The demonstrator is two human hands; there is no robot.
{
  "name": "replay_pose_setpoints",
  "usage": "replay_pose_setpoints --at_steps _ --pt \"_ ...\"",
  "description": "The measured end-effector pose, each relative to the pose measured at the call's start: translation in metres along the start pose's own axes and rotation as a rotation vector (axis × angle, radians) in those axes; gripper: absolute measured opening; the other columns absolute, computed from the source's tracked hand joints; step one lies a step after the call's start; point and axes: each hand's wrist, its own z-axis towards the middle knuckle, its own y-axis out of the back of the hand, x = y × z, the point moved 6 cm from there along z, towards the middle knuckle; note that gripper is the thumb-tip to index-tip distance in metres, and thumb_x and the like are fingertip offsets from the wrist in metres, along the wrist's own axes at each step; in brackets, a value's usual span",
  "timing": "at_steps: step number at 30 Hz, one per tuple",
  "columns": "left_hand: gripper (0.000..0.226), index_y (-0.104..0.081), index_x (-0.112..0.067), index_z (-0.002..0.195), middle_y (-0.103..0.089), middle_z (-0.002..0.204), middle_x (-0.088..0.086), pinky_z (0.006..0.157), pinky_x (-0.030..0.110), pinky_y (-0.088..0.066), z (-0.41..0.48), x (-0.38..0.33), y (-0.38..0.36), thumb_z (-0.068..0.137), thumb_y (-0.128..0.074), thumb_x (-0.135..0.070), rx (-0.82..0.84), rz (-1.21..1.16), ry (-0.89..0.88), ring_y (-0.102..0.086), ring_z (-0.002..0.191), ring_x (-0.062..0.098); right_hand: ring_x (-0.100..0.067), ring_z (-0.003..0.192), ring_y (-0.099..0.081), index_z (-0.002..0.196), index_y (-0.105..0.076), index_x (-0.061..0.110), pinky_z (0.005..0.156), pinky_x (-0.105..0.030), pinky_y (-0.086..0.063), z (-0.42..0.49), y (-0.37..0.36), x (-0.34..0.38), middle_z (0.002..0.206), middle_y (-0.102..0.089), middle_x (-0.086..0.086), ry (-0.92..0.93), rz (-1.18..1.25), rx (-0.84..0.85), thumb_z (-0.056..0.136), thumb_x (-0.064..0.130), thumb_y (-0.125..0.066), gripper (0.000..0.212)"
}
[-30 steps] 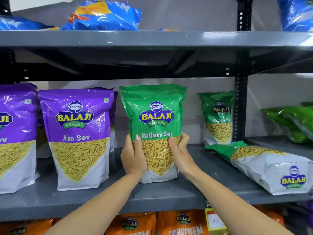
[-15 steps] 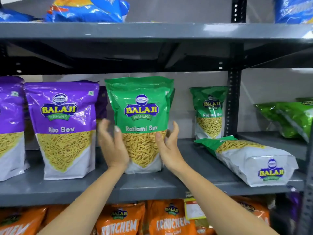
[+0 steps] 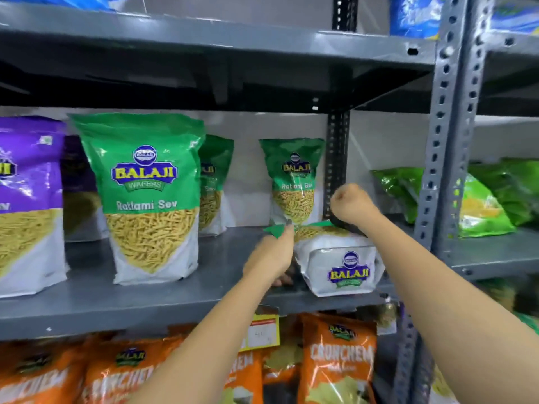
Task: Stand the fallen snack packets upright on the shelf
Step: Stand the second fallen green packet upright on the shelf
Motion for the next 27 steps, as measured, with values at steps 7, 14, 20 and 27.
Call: replay_pose_setpoints --at_steps 7,14,20,27 --pt "0.129 -0.064 -0.02 0.122 -0.065 0.129 0.014 0.101 0.05 -0.046 0.045 0.005 -0.04 0.038 -0.013 -0.105 0.133 -0.093 0.04 -0.062 0.116 0.035 -0.028 0.136 -0.048 0.14 -0.052 0.009 0.113 -0.036 -0.035 -0.016 -0.032 -0.045 0.151 -0.047 -0.012 -0.196 0.16 0.437 0.097 0.049 -0.046 0.059" --pt "0.06 -0.058 -0.017 0.116 -0.065 0.123 0.01 0.095 0.04 -0.048 0.033 -0.005 -0.033 0.078 -0.035 -0.056 -0.003 -0.111 0.03 -0.061 0.111 0.034 -0.031 0.131 -0.053 0.134 -0.058 0.007 0.113 -0.041 -0.038 -0.012 -0.037 -0.051 0.145 -0.053 -0.015 -0.225 0.31 0.395 0.094 0.058 -0.043 0.066" --pt "0.03 -0.049 -0.017 0.121 -0.065 0.115 0.007 0.093 0.042 -0.047 0.014 -0.016 -0.01 0.094 -0.043 -0.03 -0.244 -0.328 -0.142 -0.059 0.107 0.034 -0.035 0.111 -0.063 0.12 -0.06 -0.005 0.081 -0.029 -0.042 -0.02 -0.023 -0.039 0.122 -0.065 -0.024 -0.159 0.592 0.121 0.1 0.037 -0.045 0.049" --pt "0.045 -0.03 -0.029 0.143 -0.049 0.111 -0.018 0.087 0.03 -0.032 -0.039 -0.041 0.02 0.1 -0.041 -0.023 -0.405 -0.552 -0.413 -0.052 0.091 0.001 -0.019 0.1 -0.061 0.113 -0.059 0.011 0.09 -0.041 -0.05 -0.052 0.013 -0.011 0.102 -0.065 -0.002 0.112 0.873 -0.228 0.101 0.034 -0.038 0.033"
